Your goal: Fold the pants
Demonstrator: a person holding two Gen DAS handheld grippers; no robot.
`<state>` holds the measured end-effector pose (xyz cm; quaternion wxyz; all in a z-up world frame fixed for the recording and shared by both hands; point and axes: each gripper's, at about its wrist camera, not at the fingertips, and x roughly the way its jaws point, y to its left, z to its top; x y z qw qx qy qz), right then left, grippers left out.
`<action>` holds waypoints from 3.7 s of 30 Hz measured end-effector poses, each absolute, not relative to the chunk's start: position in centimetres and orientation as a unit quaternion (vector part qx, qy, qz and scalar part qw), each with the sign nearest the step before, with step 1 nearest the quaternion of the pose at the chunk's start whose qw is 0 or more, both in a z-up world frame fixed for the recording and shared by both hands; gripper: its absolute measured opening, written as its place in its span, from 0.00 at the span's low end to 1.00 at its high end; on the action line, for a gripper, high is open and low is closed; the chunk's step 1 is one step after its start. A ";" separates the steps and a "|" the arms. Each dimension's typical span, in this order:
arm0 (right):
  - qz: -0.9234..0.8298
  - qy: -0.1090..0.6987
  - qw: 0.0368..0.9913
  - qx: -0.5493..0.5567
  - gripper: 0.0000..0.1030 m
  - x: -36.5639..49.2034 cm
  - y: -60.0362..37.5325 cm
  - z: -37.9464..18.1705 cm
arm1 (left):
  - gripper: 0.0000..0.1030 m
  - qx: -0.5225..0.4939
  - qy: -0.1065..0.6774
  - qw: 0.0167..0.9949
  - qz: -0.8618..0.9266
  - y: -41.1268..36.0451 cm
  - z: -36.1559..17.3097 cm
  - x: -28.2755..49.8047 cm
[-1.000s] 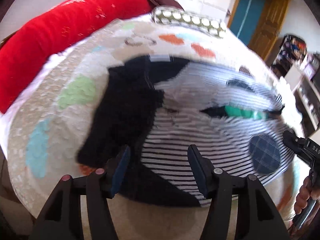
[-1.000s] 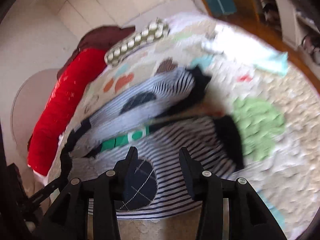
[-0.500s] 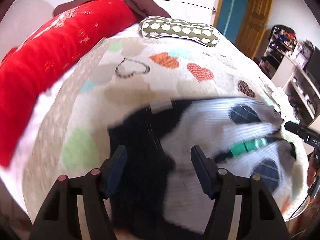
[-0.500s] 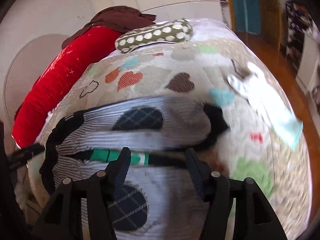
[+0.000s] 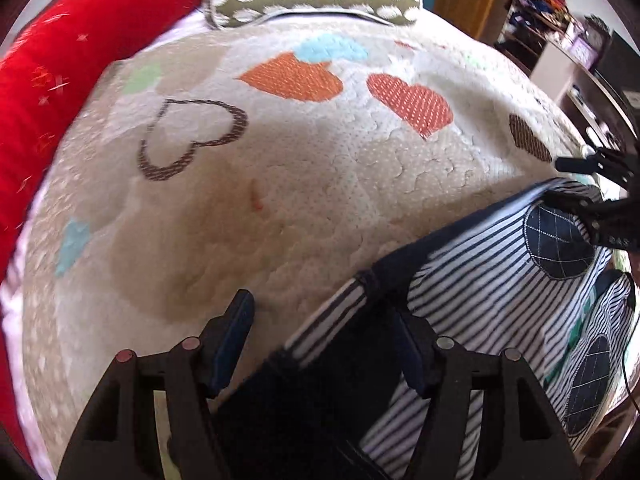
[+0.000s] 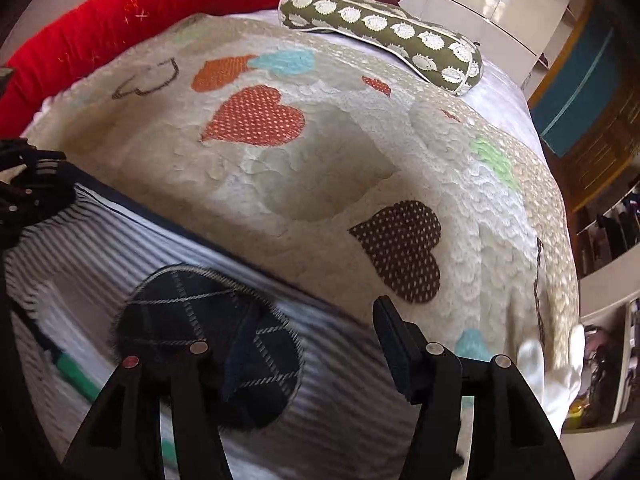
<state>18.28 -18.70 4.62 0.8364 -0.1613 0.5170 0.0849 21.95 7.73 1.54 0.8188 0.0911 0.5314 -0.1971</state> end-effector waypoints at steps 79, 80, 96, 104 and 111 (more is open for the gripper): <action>-0.014 0.347 0.888 0.301 0.60 -9.6 -31.4 3.6 | 0.55 0.000 0.495 0.811 -0.312 -8.6 9.0 5.5; -0.013 0.345 0.888 0.304 0.60 -9.6 -31.4 3.5 | 0.55 0.005 0.504 0.800 -0.326 -10.9 8.6 6.3; 0.011 0.347 0.897 0.274 0.23 -8.4 -29.9 2.9 | 0.14 0.123 0.562 0.709 -0.407 -25.0 4.0 8.8; 0.063 0.320 0.914 0.240 0.20 -7.2 -26.6 7.2 | 0.13 -0.006 0.522 0.761 -0.385 -14.1 8.5 9.2; 0.184 0.376 0.890 0.181 0.51 -4.7 -17.7 6.5 | 0.15 -0.134 0.530 0.786 -0.288 -0.2 6.9 6.7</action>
